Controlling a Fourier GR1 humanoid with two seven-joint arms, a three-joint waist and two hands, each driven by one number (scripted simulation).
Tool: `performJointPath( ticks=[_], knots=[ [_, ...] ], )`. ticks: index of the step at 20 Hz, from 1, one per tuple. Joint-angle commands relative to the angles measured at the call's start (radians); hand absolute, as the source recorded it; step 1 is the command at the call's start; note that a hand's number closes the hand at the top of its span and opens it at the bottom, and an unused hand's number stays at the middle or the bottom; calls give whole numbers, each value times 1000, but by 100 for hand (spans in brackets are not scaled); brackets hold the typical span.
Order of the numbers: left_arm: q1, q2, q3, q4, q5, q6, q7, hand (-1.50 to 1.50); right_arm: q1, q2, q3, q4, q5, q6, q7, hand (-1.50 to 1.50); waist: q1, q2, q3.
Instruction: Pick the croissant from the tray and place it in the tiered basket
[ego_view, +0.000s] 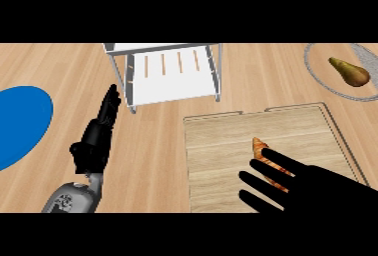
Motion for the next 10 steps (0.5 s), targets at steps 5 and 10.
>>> performJointPath(
  ticks=[5,10],
  knots=[
    [-13,-18,17,-9,-22,-20,22,0,30,-44,55,65,274,-149,-213,-150,-4,0,0],
    [-30,-34,74,77,-11,-36,-25,0,70,-17,29,129,360,-187,-261,-150,-12,-2,-1]
  ],
)
